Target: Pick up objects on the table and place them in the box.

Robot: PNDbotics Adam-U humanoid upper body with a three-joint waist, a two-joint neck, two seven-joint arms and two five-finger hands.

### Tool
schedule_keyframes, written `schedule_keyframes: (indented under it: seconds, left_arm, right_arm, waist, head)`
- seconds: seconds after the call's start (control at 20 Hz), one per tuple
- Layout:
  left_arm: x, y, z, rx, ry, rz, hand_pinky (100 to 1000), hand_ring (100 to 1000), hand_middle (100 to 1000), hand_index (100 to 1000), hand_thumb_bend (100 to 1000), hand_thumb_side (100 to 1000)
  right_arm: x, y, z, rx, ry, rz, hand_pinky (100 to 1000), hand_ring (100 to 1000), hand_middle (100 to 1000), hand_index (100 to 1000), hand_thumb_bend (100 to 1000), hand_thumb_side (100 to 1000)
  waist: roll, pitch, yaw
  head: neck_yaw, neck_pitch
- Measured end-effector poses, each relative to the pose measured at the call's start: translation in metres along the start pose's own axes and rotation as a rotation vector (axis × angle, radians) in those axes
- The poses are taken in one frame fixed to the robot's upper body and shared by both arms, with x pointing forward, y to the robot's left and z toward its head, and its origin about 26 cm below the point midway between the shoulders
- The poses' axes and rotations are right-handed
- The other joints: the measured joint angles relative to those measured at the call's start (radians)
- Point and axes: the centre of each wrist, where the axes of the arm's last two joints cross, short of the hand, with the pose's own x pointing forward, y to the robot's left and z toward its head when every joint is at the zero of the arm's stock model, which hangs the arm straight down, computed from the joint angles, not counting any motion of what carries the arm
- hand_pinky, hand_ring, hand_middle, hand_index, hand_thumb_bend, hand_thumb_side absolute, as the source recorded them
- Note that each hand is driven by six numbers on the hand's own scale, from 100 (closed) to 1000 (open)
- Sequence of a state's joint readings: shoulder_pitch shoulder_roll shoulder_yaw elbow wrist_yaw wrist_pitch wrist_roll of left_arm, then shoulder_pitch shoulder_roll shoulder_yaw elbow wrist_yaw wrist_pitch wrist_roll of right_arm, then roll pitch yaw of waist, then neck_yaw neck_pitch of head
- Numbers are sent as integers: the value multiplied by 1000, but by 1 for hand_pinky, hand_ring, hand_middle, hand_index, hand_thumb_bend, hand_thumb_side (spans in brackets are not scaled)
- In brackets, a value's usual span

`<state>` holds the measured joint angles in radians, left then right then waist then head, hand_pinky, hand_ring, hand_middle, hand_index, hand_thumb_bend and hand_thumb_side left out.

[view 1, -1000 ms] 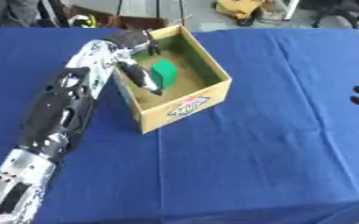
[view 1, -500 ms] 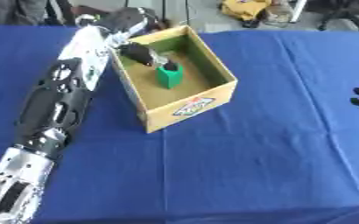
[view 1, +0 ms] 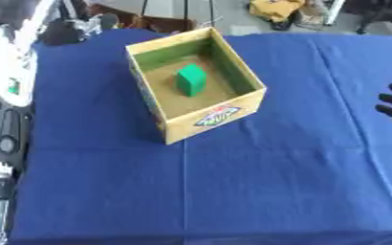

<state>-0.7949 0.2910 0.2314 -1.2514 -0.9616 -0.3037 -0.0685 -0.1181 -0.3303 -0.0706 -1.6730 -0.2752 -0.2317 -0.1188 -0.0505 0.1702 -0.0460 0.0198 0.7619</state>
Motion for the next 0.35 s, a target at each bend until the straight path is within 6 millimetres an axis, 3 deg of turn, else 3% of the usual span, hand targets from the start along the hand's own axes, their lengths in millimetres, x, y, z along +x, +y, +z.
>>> schedule_keyframes:
  seconds: [0.35]
  left_arm:
    - [-13, -25, 49, 52, 151, 85, 790, 705, 669, 753, 827, 890]
  right_arm:
    - [4, 1, -4, 1, -17, -3, 744, 750, 751, 827, 100, 985]
  waist:
    - [2, 4, -1]
  head:
    - [-5, -1]
